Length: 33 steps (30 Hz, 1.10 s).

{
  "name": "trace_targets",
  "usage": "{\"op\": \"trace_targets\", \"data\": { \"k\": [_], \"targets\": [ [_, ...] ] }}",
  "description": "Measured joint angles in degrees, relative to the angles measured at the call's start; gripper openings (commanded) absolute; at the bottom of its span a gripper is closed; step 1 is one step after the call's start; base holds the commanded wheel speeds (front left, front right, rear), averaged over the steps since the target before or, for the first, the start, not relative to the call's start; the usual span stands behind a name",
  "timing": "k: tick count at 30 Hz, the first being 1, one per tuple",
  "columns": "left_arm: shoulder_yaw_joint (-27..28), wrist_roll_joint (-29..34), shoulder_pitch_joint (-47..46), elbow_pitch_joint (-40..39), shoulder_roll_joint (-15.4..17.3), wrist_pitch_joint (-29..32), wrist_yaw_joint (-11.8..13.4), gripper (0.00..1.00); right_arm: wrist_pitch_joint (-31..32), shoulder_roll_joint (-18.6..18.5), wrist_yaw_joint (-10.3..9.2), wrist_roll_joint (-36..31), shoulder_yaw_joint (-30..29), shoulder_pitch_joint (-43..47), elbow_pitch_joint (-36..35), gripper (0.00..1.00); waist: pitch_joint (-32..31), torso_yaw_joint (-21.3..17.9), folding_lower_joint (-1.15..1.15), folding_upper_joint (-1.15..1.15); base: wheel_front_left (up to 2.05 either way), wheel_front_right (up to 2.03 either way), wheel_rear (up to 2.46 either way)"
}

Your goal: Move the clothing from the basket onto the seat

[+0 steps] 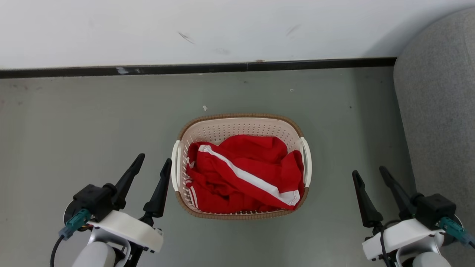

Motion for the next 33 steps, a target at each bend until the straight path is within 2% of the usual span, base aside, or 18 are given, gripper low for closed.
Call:
{"op": "trace_targets", "data": {
  "k": [16, 33],
  "targets": [
    [-2.9, 0.8, -8.4, -0.5, -1.8, 5.1, 0.0, 1.0, 0.0, 0.0, 0.0, 2.1, 0.0, -4.8, -1.5, 1.0, 8.6, -0.8, 0.0, 0.0, 0.0, 0.0, 0.0],
    [-4.0, 1.3, -13.8, -0.5, -2.2, 9.1, 0.1, 1.0, -0.1, 0.0, 0.0, 5.2, -0.3, -10.1, -5.9, 1.0, 17.1, -3.0, 0.0, 0.0, 0.0, 0.0, 0.0]
  ]
}}
